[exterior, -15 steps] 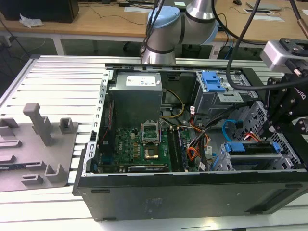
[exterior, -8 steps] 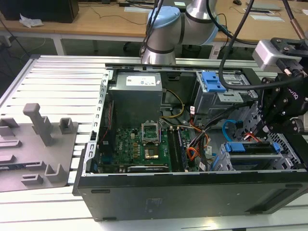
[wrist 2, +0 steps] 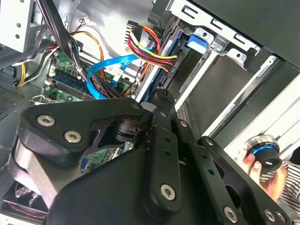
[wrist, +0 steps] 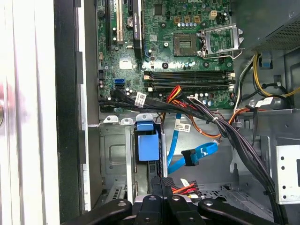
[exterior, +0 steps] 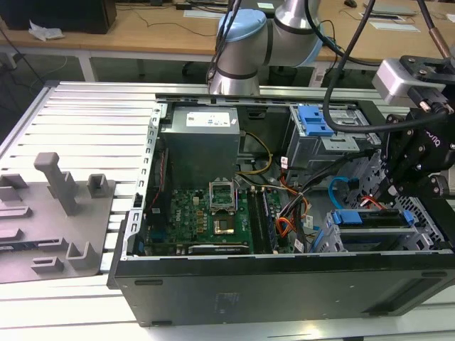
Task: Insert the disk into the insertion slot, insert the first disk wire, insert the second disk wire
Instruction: 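Insert the second disk wire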
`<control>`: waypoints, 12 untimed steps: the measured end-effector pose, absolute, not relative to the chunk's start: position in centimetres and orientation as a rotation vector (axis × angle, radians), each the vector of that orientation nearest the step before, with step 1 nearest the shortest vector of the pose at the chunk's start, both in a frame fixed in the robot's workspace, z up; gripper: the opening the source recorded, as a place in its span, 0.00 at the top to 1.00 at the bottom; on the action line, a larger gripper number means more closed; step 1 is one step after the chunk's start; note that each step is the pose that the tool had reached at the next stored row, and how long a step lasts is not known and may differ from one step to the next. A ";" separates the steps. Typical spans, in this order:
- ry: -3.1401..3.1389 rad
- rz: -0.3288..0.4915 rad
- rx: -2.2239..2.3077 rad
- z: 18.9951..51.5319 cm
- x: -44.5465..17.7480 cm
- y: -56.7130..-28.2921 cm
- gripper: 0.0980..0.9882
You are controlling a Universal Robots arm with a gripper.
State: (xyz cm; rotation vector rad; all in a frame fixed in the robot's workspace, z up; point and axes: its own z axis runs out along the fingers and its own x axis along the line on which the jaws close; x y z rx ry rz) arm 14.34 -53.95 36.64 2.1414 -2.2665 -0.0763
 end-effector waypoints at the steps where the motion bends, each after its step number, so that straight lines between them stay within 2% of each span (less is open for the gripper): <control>1: -2.267 -0.076 2.141 36.6 14.3 -54.0 0.99; 4: -2.267 -0.076 2.141 36.6 14.3 -54.0 0.98; 6: -2.267 -0.076 2.141 36.6 14.3 -53.9 0.70; 9: -2.266 -0.076 2.142 36.5 14.2 -52.3 0.70; 12: -2.266 -0.077 2.142 36.5 13.8 -51.9 0.70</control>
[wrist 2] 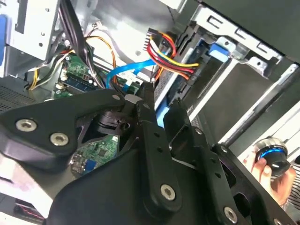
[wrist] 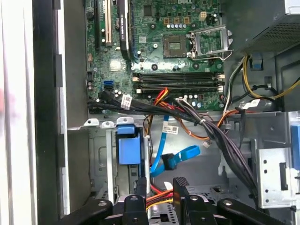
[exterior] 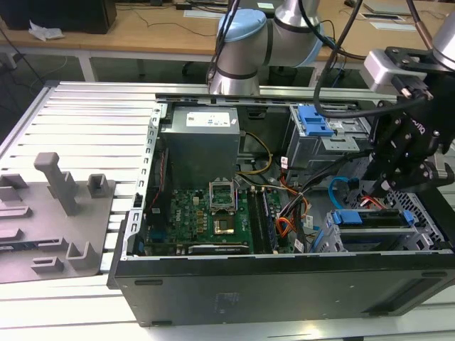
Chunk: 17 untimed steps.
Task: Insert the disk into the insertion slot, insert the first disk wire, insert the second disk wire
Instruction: 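Insert the second disk wire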
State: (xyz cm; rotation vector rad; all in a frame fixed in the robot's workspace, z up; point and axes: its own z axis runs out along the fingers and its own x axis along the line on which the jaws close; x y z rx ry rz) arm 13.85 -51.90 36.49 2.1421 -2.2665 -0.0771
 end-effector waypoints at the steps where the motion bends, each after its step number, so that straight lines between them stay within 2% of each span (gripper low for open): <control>1: -2.267 -0.078 2.142 36.5 13.7 -51.8 0.70; 17: -2.246 -0.080 2.166 36.1 11.3 -51.1 0.70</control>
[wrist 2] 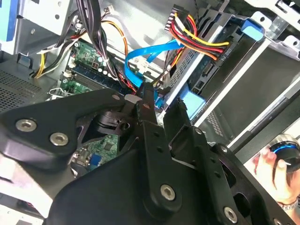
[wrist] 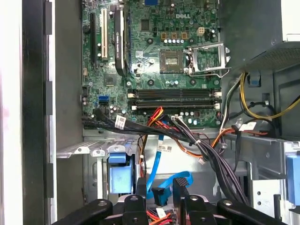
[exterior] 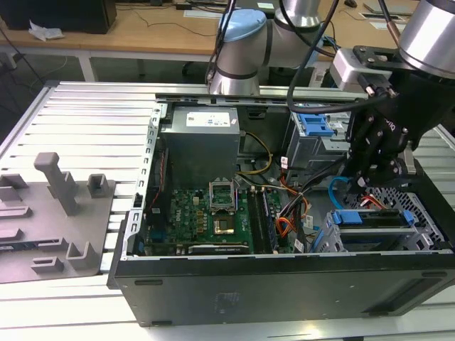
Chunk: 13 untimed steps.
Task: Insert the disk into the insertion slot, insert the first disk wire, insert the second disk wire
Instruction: 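Insert the second disk wire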
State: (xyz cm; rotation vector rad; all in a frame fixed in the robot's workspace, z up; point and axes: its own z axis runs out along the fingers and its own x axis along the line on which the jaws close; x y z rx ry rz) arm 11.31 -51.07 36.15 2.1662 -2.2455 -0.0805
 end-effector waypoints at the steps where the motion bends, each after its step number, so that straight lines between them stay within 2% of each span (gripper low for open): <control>1: -2.243 -0.081 2.169 36.1 11.3 -51.1 0.70; 2: -2.241 -0.081 2.171 36.1 11.3 -51.1 0.70; 4: -2.237 -0.081 2.175 36.1 11.3 -51.1 0.87; 5: -2.236 -0.081 2.176 36.1 11.3 -51.1 0.87; 6: -2.234 -0.080 2.177 36.1 11.3 -51.1 0.93; 13: -2.224 -0.081 2.188 36.1 11.3 -51.1 0.93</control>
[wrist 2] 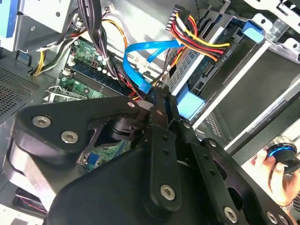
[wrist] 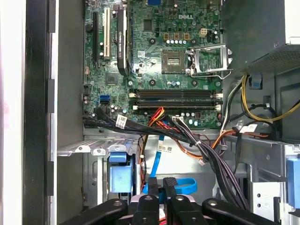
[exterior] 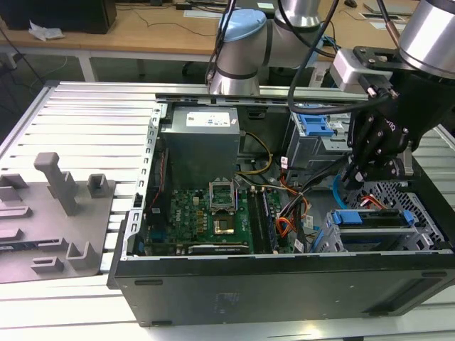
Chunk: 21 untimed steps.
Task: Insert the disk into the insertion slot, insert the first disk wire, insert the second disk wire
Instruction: 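Insert the second disk wire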
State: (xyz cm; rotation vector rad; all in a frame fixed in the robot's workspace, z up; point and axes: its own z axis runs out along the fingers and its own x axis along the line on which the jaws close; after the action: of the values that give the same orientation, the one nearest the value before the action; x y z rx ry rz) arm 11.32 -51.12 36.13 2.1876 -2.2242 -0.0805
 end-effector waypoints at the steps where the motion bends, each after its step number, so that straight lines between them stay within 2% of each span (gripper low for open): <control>1: -2.224 -0.081 2.187 36.1 11.6 -51.2 0.93; 6: -2.224 -0.084 2.184 36.1 13.1 -51.4 0.93; 13: -2.225 -0.085 2.183 35.5 13.5 -53.8 0.93; 21: -2.225 -0.085 2.182 34.2 14.7 -54.1 0.93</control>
State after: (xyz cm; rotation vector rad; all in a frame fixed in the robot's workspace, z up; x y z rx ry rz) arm 14.67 -54.09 34.18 2.1822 -2.2254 -0.0848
